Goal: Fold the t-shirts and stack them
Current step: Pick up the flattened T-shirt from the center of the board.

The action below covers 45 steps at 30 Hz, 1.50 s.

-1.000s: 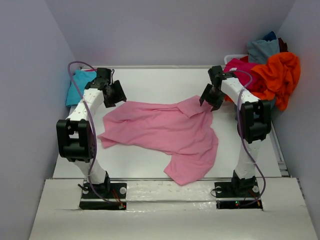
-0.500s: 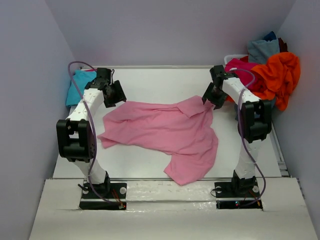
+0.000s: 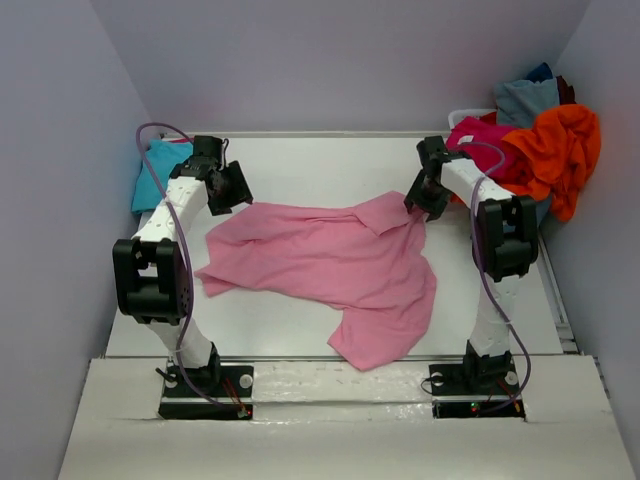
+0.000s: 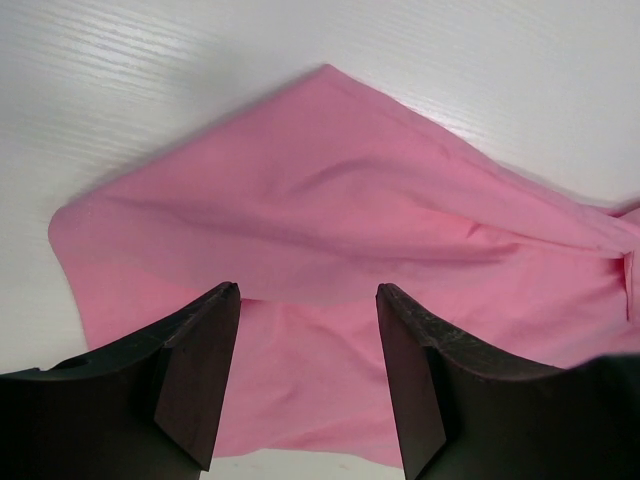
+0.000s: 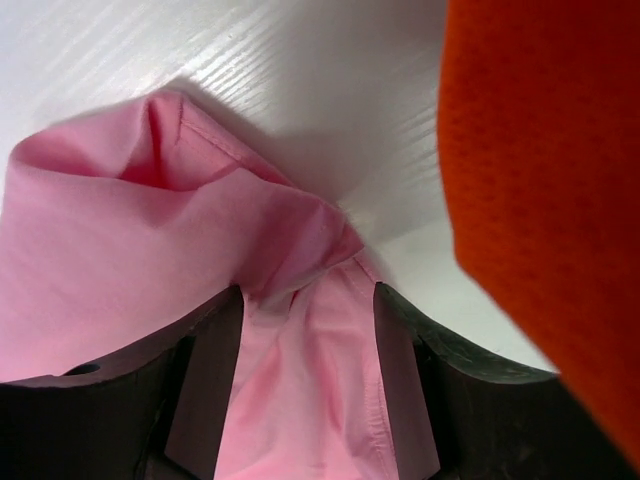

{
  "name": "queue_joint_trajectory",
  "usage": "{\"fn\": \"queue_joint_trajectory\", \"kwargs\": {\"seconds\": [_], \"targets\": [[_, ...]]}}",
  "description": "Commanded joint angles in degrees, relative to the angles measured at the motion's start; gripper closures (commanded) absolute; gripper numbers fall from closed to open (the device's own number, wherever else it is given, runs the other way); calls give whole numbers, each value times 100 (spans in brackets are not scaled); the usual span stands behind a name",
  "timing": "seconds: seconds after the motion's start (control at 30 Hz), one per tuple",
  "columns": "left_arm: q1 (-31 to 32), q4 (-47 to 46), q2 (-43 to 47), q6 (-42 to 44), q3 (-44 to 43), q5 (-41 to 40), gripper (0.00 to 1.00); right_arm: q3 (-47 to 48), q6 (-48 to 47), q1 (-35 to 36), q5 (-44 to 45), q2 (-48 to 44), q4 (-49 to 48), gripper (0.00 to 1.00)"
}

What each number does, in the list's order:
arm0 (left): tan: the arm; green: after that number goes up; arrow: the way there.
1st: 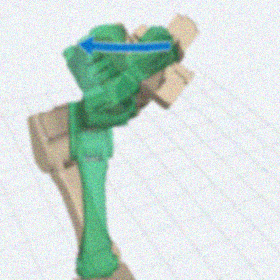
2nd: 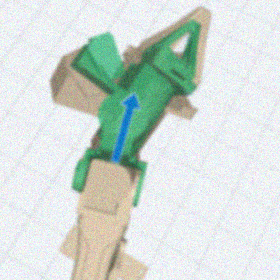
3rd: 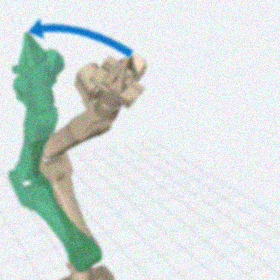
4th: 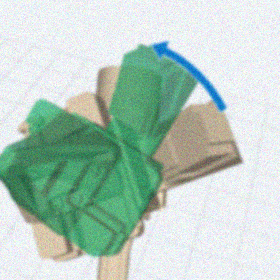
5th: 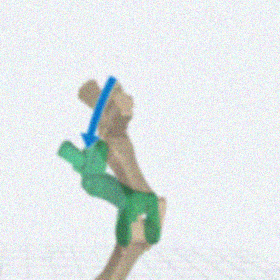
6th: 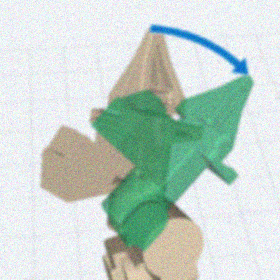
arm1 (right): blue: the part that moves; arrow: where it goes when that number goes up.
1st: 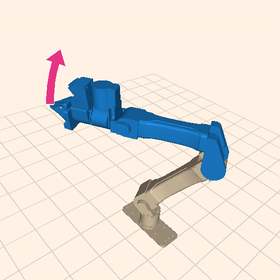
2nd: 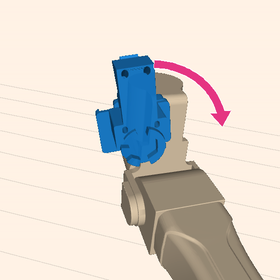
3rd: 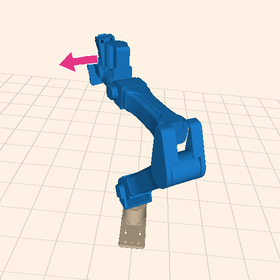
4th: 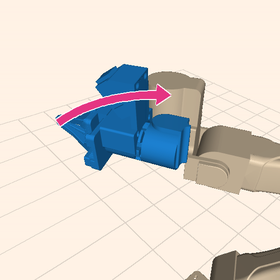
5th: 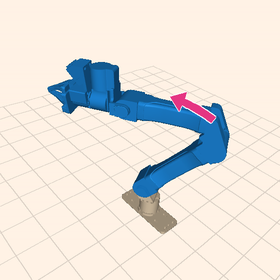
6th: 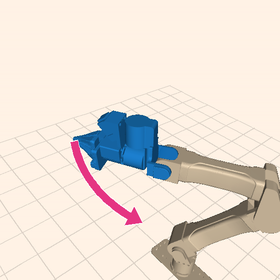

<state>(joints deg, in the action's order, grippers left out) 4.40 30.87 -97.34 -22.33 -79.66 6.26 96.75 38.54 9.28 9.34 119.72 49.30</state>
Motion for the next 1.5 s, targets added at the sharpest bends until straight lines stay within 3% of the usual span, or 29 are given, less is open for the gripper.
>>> {"fn": "queue_joint_trajectory", "kwargs": {"seconds": [0.0, 0.1, 0.27, 0.53, 0.6, 0.93, 1.03, 1.37, 1.47], "targets": [[-10, -2, 31, 88, -208, 86, 33, -165, -40, -49, 200, -98, -289, 45], [-10, -2, 22, 88, -199, 86, 33, -209, -57, -49, 156, -81, -351, 54], [-10, -2, 57, 97, -199, 68, 33, -332, -58, -49, 129, -80, -456, 60], [-10, -37, 66, 97, -129, 77, 33, -227, -136, -49, 182, -116, -386, 86], [-10, -55, 84, 97, -94, 77, 33, -166, -145, -49, 129, -185, -351, 89], [-10, -187, 180, 115, 248, -204, 38, 1020, -365, -49, -205, -502, 194, 93], [-10, -283, 67, 10, 363, -353, 40, 1921, -496, -49, -206, -634, 726, 93], [-10, -292, -461, -149, -111, -942, 41, 1874, -559, -49, -196, -959, 932, 93], [-62, -257, -759, -236, -383, -978, 49, 1821, -567, -49, -222, -1012, 985, 93]]}}
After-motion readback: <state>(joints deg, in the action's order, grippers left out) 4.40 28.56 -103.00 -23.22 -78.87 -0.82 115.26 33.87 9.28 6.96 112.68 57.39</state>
